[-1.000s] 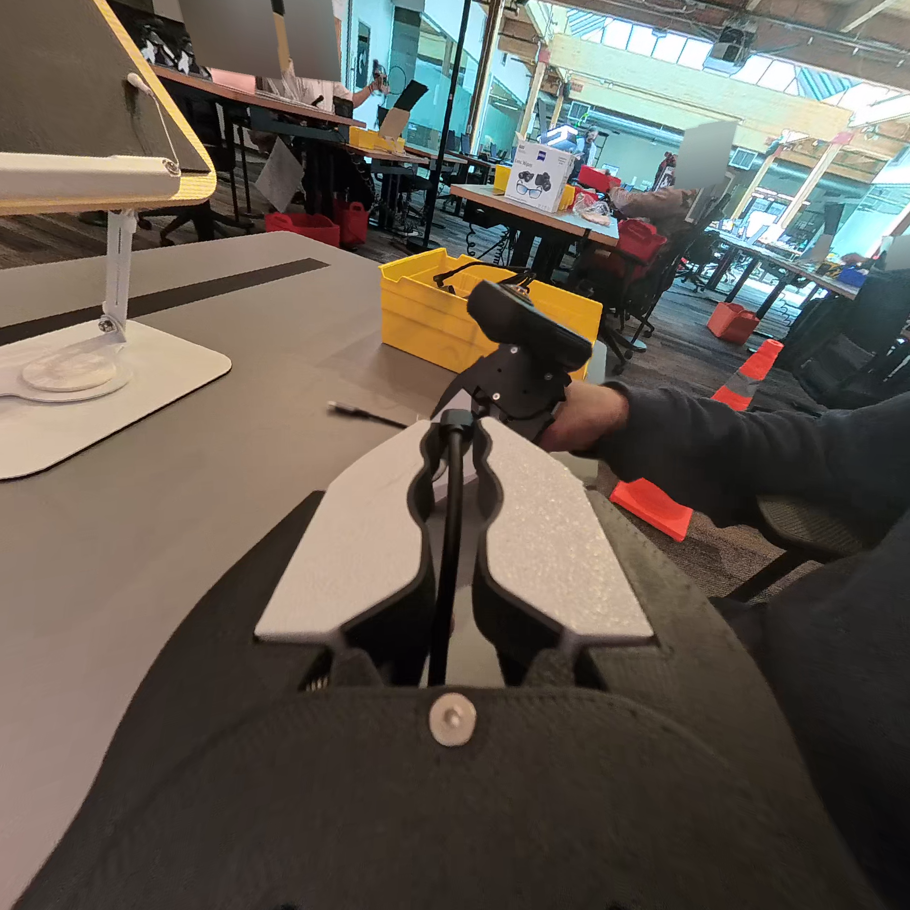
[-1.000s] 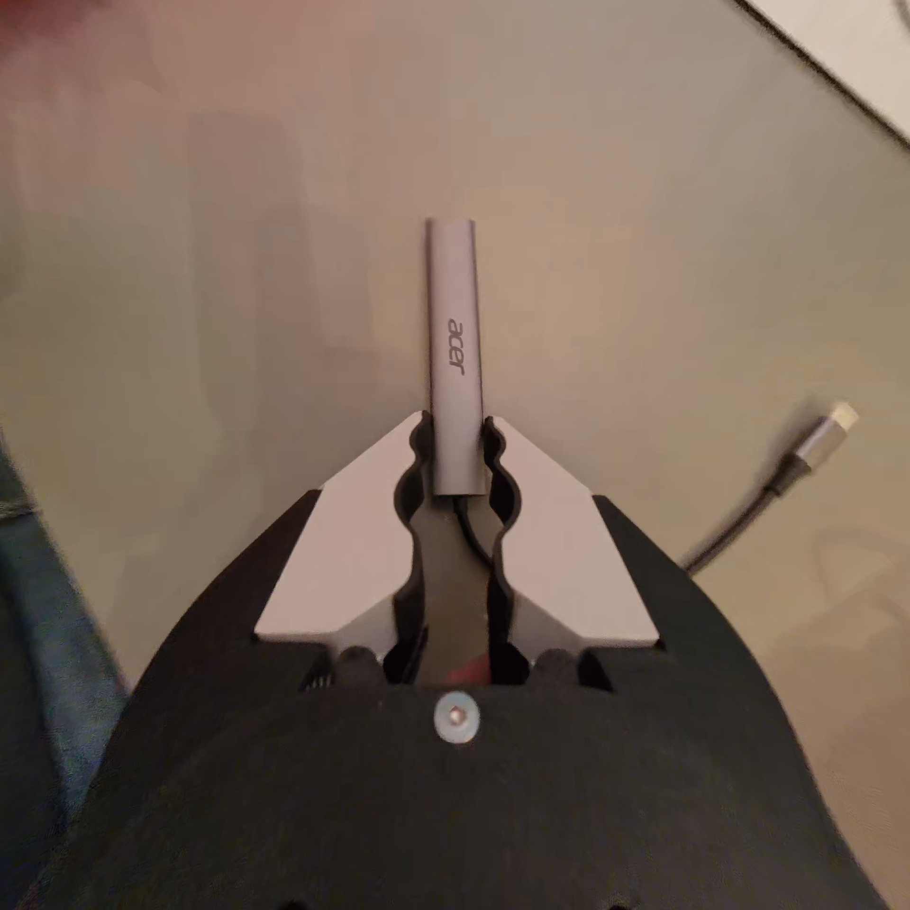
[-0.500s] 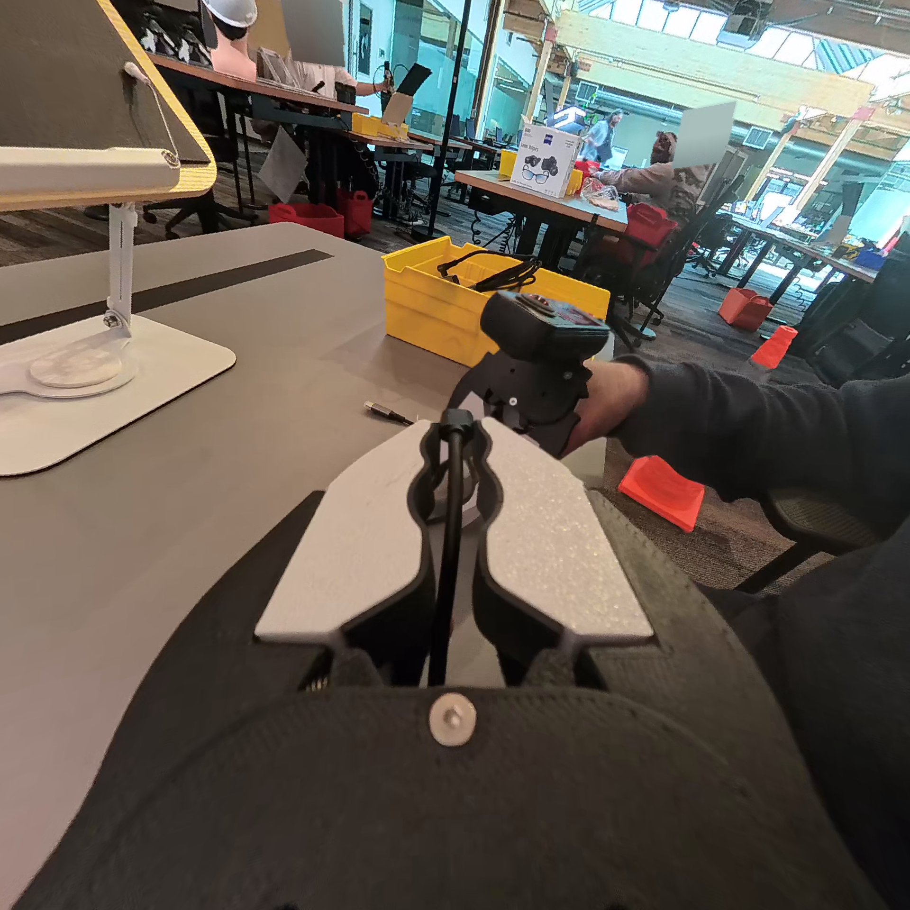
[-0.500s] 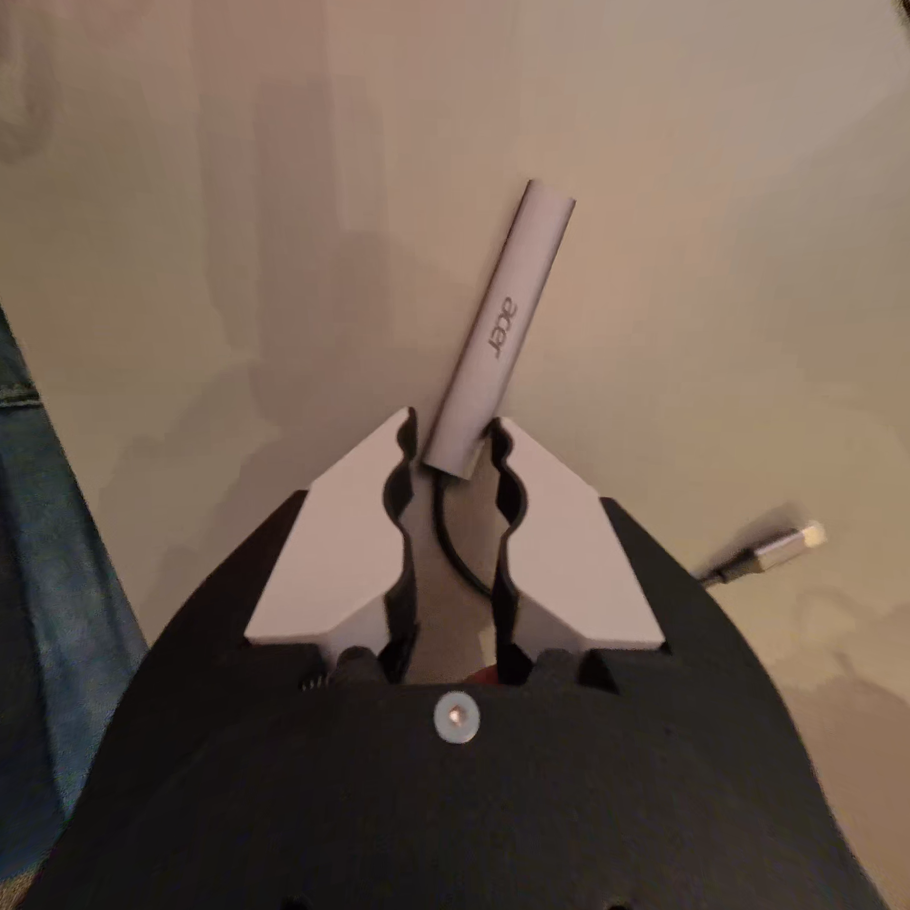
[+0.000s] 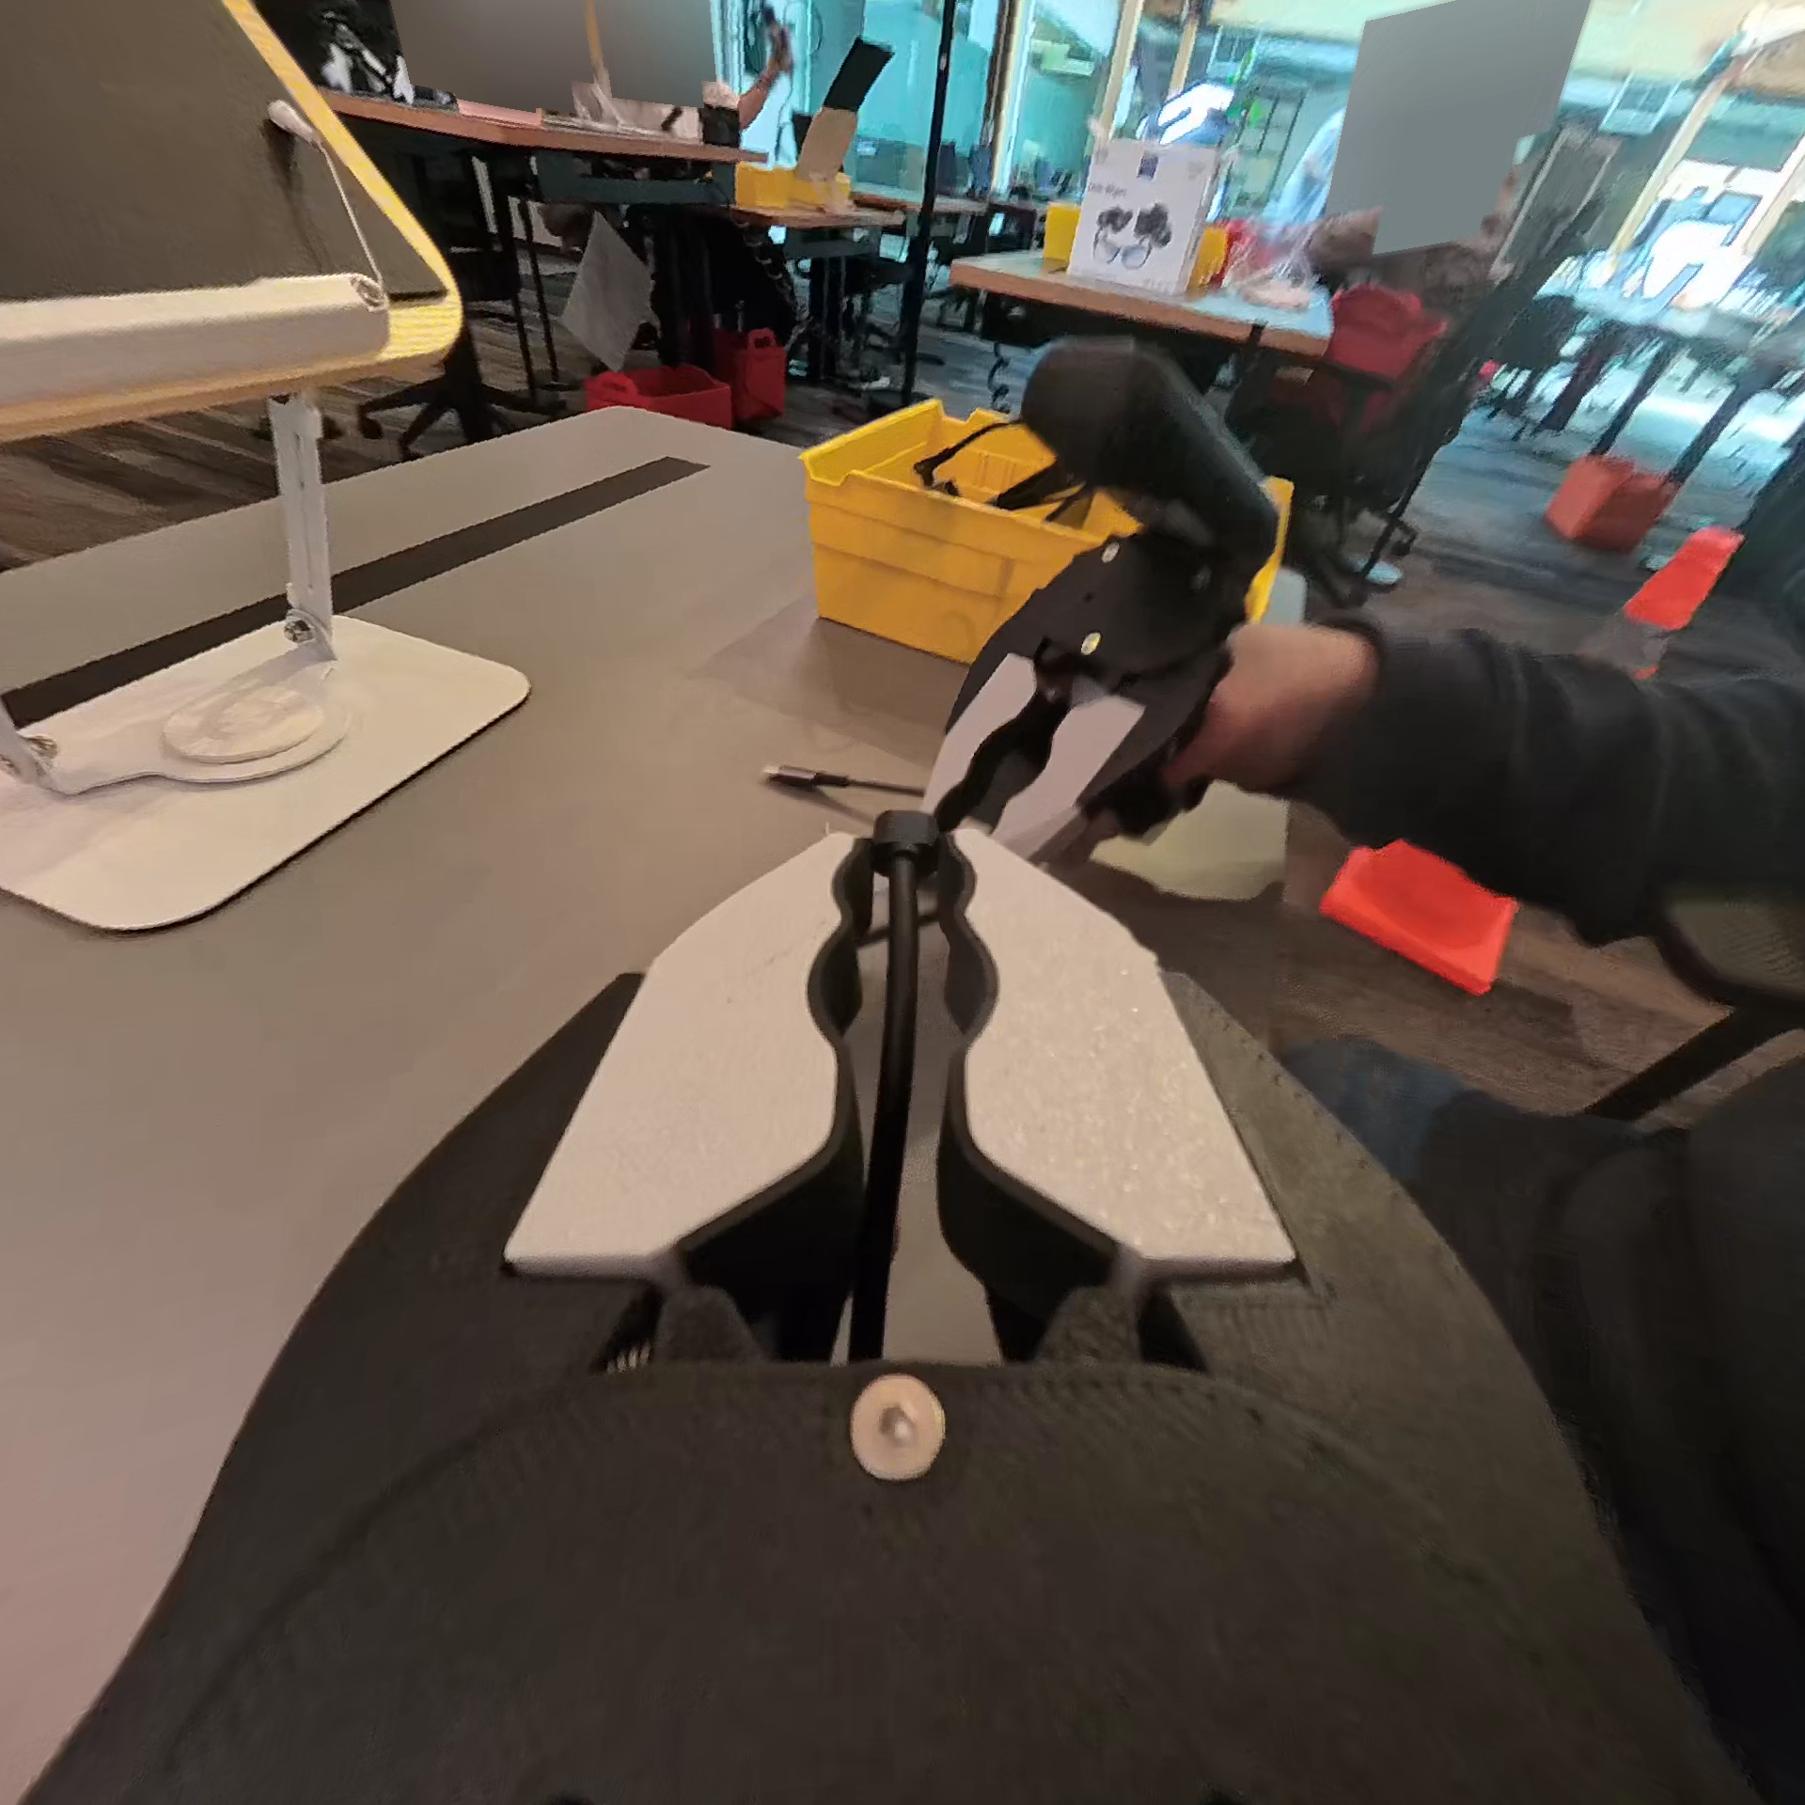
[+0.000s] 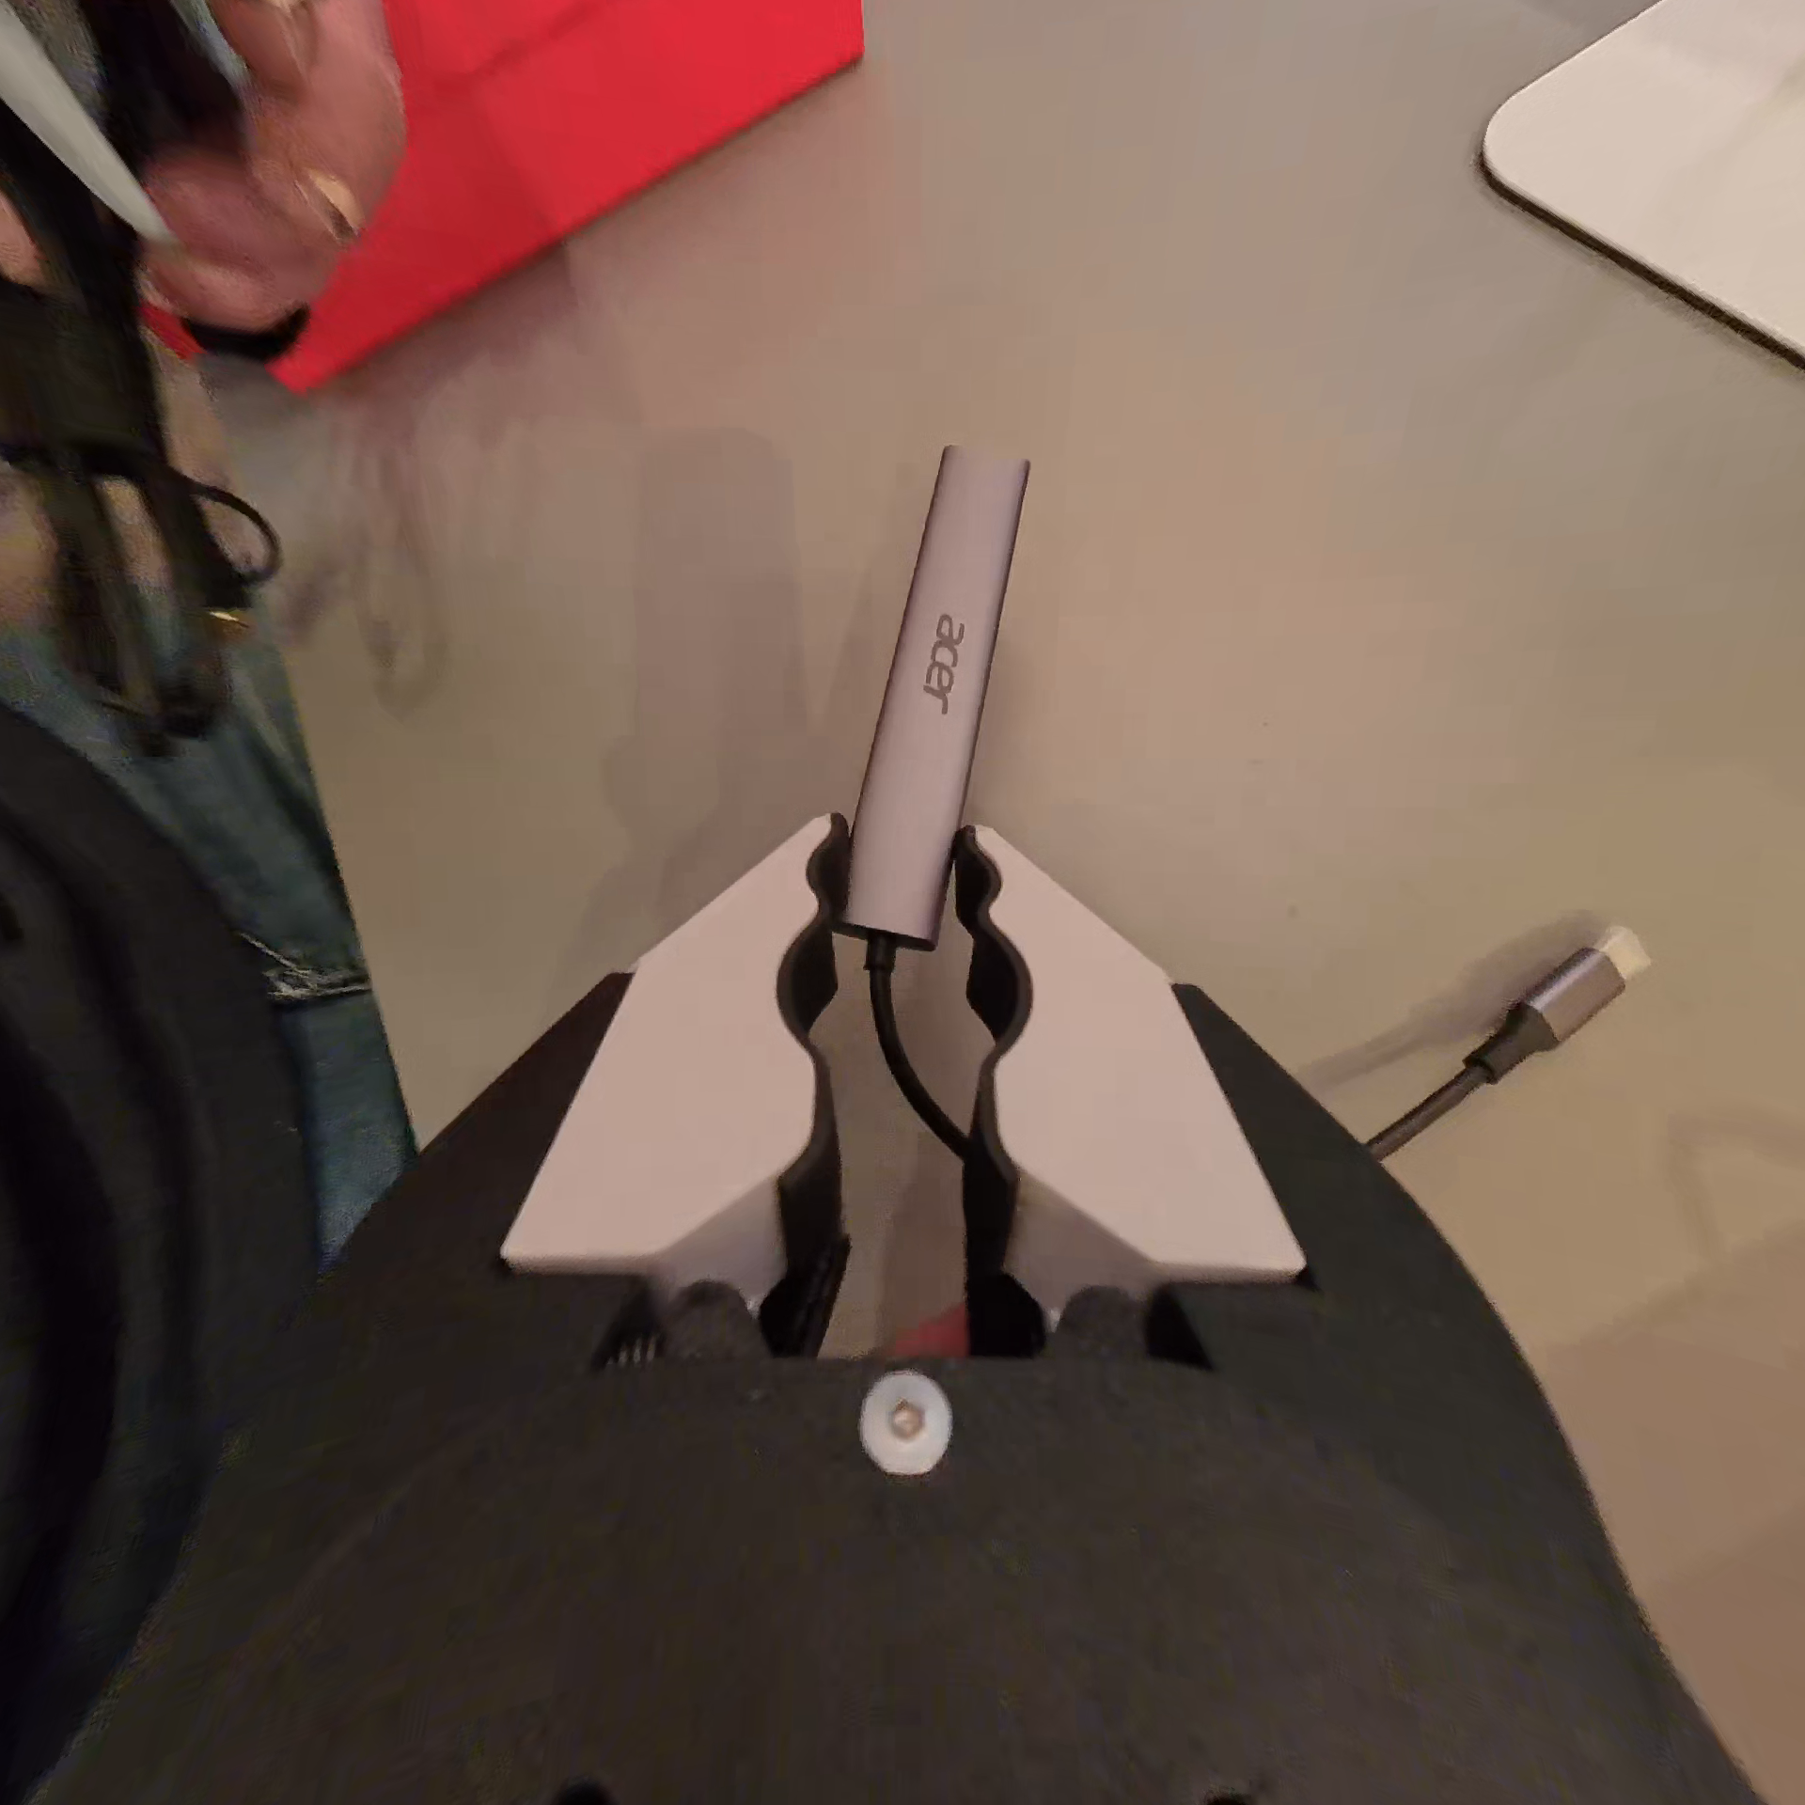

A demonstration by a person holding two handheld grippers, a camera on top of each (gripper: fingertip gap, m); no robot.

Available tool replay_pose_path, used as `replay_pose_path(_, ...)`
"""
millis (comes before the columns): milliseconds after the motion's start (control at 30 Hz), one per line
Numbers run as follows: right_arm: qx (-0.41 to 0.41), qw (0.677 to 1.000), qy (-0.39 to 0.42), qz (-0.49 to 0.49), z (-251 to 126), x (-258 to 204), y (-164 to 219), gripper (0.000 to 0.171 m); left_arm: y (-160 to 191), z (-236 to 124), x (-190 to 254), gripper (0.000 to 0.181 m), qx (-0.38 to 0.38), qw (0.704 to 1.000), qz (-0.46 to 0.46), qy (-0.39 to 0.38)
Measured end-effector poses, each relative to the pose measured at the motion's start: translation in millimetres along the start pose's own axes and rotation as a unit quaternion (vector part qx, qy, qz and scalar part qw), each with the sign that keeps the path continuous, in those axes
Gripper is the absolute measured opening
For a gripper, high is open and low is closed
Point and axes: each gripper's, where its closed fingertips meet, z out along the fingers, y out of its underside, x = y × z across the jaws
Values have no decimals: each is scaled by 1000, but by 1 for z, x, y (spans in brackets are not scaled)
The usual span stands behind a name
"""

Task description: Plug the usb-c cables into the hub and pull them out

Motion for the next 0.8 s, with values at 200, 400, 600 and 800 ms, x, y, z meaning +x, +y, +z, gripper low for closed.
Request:
replay_pose_path(200,6,997,-51,49,-2,-8,2,19,17,10,1,12,-35,998,48,-23)
replay_pose_path(400,54,985,-125,108,-5,-23,-10,19,38,17,-2,12,-83,985,140,-62)
replay_pose_path(600,44,984,-138,106,-5,-29,-12,19,52,26,-7,12,-117,952,257,-114)
replay_pose_path(800,37,982,-154,104,1,-38,-16,19,60,34,-8,12,-142,910,357,-155)
